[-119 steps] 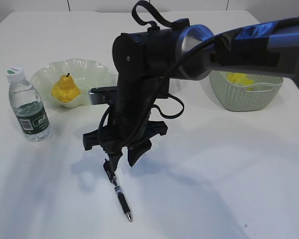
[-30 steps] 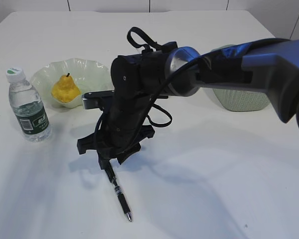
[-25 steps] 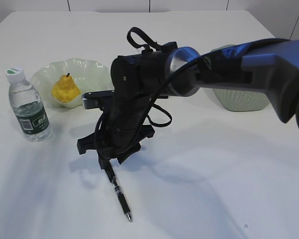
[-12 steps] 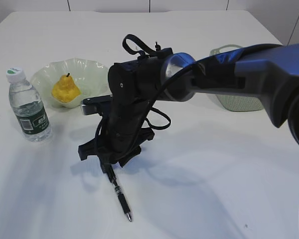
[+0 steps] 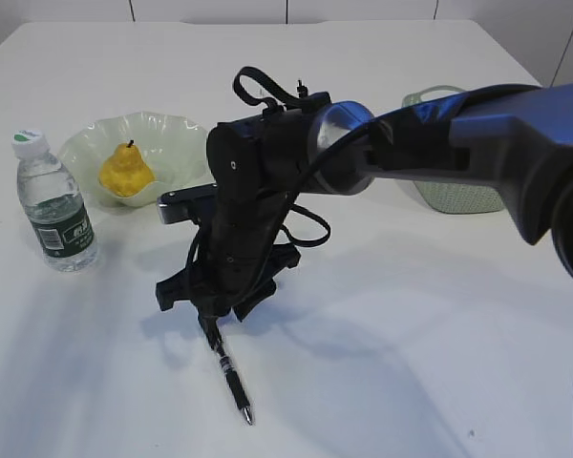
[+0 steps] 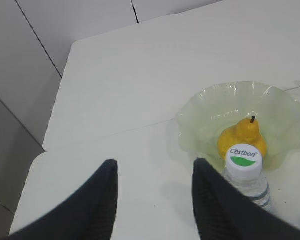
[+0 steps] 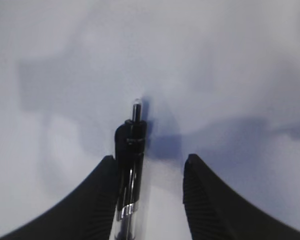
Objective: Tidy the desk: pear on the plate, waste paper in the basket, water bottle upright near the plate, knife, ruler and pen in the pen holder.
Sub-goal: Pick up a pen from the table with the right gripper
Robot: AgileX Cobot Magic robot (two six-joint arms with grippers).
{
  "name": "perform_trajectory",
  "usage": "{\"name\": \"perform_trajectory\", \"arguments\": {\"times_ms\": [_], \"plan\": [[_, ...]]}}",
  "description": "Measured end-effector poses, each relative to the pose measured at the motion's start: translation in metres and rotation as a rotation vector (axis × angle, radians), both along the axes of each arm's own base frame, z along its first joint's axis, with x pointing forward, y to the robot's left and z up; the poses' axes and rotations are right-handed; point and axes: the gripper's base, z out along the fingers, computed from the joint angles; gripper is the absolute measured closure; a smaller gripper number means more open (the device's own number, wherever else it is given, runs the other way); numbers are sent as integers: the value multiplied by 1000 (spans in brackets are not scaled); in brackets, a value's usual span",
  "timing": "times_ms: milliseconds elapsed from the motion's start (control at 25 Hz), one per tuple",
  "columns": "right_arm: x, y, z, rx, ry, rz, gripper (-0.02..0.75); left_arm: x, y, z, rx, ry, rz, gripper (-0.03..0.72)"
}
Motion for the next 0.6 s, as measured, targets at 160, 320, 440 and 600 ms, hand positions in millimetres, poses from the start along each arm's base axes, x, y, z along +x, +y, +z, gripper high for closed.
{"name": "perform_trajectory", "arguments": {"times_ms": [160,320,440,600], "plan": [[0,-1,0,-16,-3,9,407,0,0,0,0,0,0,347],[0,-3,-1,-42,-9,18,407,0,0,0,0,0,0,347],[0,-3,-1,-43,-9,15,407,0,0,0,0,0,0,347],[-6,3,-1,-44,-8,33,407,0,0,0,0,0,0,347]]}}
